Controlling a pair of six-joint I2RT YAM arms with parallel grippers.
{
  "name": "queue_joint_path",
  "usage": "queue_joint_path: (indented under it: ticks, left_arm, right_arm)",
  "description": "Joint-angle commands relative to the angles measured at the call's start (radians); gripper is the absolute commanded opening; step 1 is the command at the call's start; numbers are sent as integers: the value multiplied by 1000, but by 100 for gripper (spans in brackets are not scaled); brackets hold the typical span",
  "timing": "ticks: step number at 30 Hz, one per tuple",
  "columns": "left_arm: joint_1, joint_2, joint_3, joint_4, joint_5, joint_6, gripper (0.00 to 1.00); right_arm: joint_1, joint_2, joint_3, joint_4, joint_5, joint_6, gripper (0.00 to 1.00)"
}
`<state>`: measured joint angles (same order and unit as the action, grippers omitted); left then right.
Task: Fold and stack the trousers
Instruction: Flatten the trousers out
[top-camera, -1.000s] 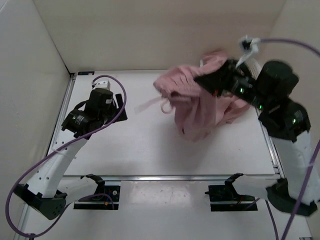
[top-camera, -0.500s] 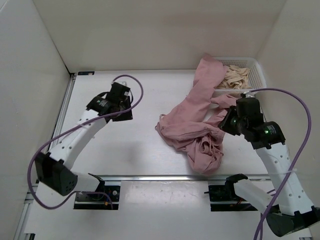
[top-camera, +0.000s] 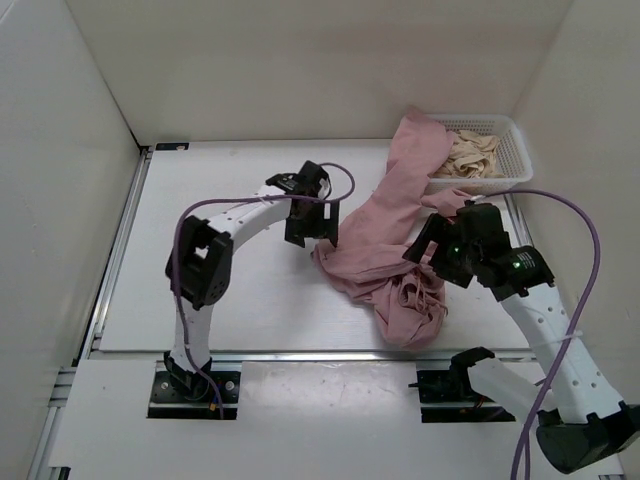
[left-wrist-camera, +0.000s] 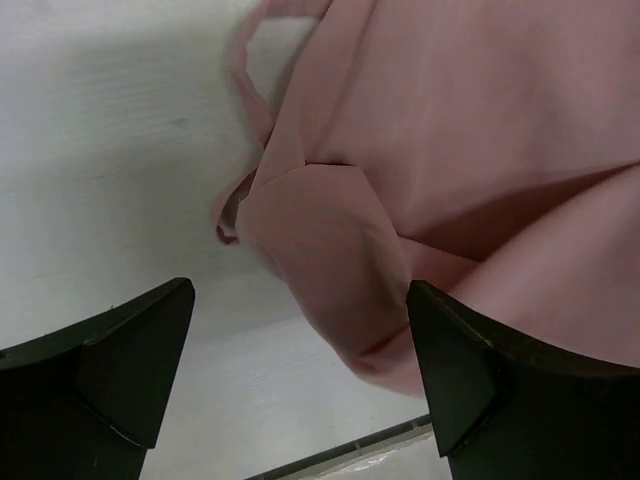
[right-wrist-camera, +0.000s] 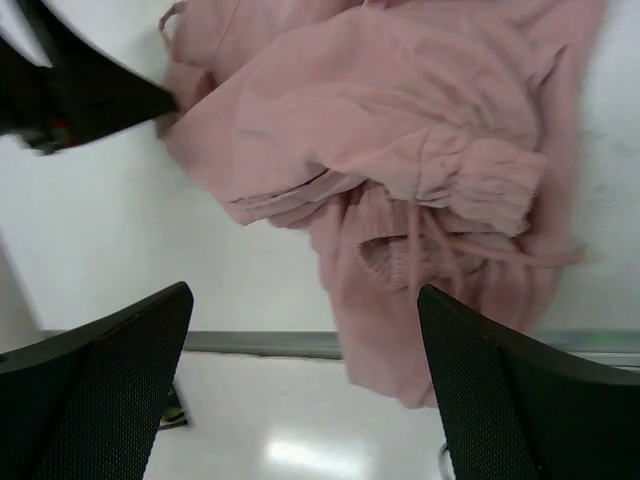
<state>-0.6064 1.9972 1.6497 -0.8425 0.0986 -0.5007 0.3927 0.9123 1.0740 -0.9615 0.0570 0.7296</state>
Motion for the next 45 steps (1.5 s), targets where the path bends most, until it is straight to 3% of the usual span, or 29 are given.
queue_joint_path:
  ticks: [1,6,8,9,10,12,13,16,17,18,19,21,23,26,27,30,31,34,37,40,42,44,45]
  left_arm:
    - [-16,34,24,11,130,-22,100]
    - [-26,43,15,29,121,-45,100]
    - [-36,43,15,29,121,-45,94]
    - [-36,43,15,29,121,-45,83]
    - [-36,43,15,29,121,-45,56]
    - [-36,43,15,29,121,-45,30]
    - [-36,43,15,29,121,-45,12]
    - [-36,34,15,29,121,-45,10]
    - [-36,22,15,29,121,-45,10]
    - [-36,11,15,29,121,-55,10]
    - [-36,0,25,29,107,-55,10]
    - [-36,-46,39,29,96,-55,10]
    - [8,-107,73,29,96,-55,10]
    - [119,-176,169,-1,124,-46,10]
    - [153,-214,211,-16,139,-32,10]
    - [272,-261,460,-134,139,-6,10]
    - [308,-270,596,-195,139,7,10]
    - [329,-314,728,-251,139,7,10]
    - [317,-408,633,-233,153,7,10]
    - [292,-472,442,-185,121,7,10]
    - [267,-482,391,-176,121,7,10]
    - [246,-459,377,-176,121,7,10]
    - [229,-448,386,-176,121,-2,10]
  right_arm:
    - [-67,7,-75,99,-216,134,97]
    - [-141,-3,-181,193,-250,226,96]
    - [-184,31,-215,254,-288,263,96]
    - [-199,48,-224,288,-321,263,96]
    - [-210,62,-233,325,-350,263,96]
    - [-221,80,-252,412,-320,289,96]
    - [-239,103,-261,441,-304,304,95]
    - [-259,166,-250,452,-292,314,86]
    - [-259,213,-217,463,-292,314,78]
    - [-259,235,-198,463,-280,289,50]
    - [-259,270,-180,463,-228,289,30]
    - [-250,302,-106,463,-213,251,0]
    - [-250,348,-25,463,-213,220,0]
    - [-227,431,232,425,-246,131,0]
    - [-209,460,423,397,-246,104,0]
    - [-148,562,793,272,-266,16,0]
    - [-132,591,863,262,-275,4,0]
    - [-74,600,975,262,-287,-7,0]
    - [-12,568,867,262,-301,-27,0]
    - [32,522,683,277,-284,-45,10]
    - [41,475,482,303,-293,-32,23]
    - [41,430,312,313,-283,-22,28]
    - [41,380,266,313,-249,-13,40]
